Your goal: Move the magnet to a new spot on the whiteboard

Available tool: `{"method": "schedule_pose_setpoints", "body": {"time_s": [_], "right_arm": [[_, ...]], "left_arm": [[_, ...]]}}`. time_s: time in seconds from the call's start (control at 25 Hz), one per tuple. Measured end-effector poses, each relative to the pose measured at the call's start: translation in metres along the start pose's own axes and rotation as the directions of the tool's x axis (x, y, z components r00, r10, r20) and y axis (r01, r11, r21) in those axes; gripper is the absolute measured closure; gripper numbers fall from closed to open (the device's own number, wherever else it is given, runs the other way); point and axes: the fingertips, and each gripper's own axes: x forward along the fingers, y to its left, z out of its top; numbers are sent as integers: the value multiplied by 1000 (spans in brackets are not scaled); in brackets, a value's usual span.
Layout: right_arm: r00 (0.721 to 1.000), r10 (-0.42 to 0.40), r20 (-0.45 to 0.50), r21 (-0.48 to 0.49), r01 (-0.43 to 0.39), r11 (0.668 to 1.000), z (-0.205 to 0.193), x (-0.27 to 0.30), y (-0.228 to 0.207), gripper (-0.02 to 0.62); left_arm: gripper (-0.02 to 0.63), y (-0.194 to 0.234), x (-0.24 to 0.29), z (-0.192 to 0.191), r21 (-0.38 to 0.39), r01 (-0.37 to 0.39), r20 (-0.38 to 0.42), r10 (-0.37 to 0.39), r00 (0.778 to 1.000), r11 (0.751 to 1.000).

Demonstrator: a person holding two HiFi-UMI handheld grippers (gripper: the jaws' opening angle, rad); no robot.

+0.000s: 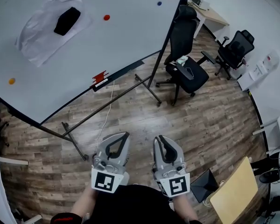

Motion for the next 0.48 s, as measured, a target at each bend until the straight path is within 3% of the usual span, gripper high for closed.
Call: {"method": "schedule_pose_setpoints", "body": {"time_s": [0.48], "right_arm": [[999, -8, 40, -33, 9, 999, 1, 55, 15, 568]], "left_arm": [[604, 54, 9, -11, 18, 6, 30, -7, 1000, 1000]]}}
